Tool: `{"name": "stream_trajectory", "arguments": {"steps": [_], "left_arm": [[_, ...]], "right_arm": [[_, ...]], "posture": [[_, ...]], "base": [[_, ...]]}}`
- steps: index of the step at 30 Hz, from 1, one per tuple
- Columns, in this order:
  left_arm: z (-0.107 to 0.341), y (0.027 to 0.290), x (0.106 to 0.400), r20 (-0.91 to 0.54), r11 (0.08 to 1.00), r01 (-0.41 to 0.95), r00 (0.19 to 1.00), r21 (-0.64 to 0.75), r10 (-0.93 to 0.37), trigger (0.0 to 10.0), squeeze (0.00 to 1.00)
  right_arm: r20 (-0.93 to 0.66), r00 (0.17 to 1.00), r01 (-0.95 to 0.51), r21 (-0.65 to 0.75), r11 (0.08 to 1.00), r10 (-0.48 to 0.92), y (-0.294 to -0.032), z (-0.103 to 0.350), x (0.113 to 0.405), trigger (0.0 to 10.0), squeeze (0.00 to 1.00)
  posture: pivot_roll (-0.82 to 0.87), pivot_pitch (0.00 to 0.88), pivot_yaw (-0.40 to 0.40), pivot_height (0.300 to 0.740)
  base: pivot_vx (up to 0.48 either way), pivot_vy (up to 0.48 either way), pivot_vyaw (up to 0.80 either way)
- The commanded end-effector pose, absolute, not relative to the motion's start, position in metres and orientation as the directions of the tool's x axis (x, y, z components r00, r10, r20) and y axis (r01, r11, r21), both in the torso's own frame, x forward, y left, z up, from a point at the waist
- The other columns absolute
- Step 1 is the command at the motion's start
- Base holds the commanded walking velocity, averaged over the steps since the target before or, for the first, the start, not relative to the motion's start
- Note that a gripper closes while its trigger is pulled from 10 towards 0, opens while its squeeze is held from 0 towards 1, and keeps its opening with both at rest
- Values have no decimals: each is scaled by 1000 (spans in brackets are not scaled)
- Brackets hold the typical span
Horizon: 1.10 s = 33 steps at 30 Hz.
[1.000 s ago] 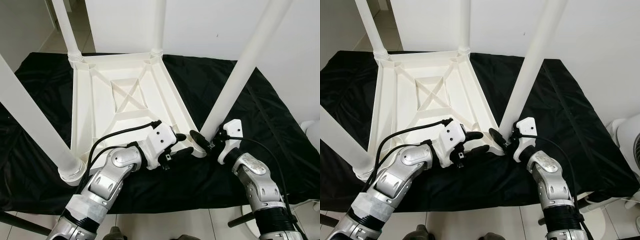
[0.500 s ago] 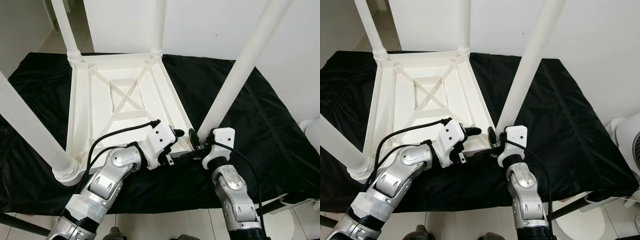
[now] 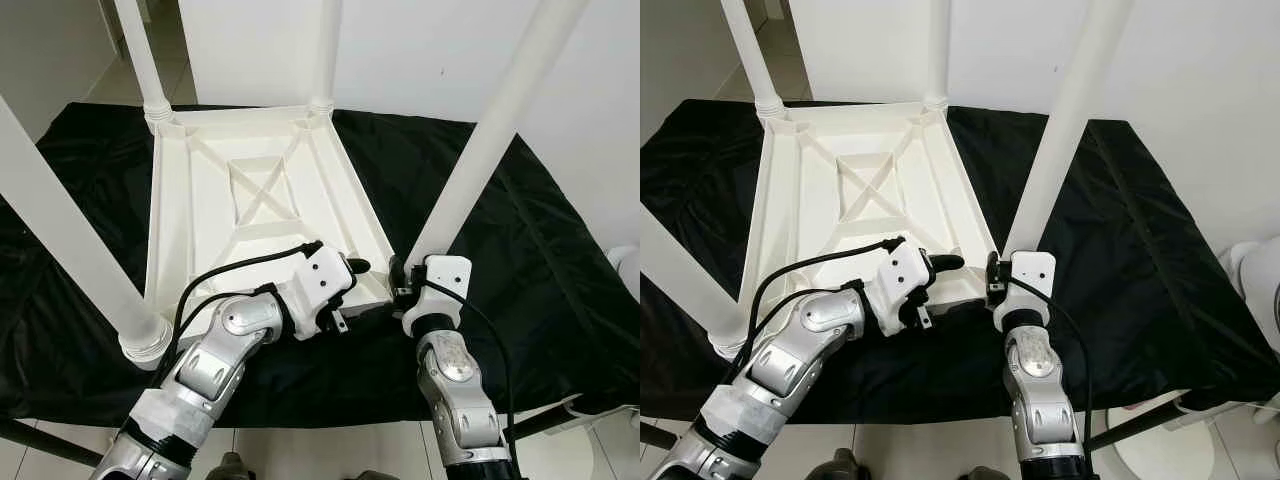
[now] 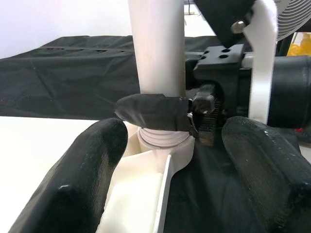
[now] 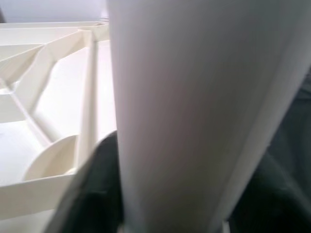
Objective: Building children table
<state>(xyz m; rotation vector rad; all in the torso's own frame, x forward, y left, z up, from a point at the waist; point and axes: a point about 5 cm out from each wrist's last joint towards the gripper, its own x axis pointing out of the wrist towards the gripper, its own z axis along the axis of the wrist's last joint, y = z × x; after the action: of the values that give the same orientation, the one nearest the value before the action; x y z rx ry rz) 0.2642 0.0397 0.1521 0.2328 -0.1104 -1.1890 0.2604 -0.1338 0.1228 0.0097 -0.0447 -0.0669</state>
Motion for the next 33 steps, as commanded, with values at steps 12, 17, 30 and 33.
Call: {"name": "stream_trajectory", "arguments": {"steps": [12,17,30,33], "left_arm": [[149,39,263,-59,301,918,326,259,-943,10000,0],[151,38,264,-59,297,917,323,265,-945,10000,0],[153,40,268,-61,293,915,321,277,-945,10000,0],[154,39,269,-57,296,914,324,278,-945,10000,0]], "right_arm": [[62,992,-113,66,991,109,-157,130,250,10000,0],[9,925,-380,-49,924,381,-178,131,258,10000,0],[-56,797,-603,-129,787,602,-178,136,279,10000,0],[-79,764,-645,-131,753,641,-174,135,288,9804,0]], "posture": [[-5,0,-40,740],[-23,0,-19,740],[-15,0,-17,740],[-11,0,-16,740]], "base": [[0,0,0],[0,0,0],[0,0,0],[0,0,0]]}}
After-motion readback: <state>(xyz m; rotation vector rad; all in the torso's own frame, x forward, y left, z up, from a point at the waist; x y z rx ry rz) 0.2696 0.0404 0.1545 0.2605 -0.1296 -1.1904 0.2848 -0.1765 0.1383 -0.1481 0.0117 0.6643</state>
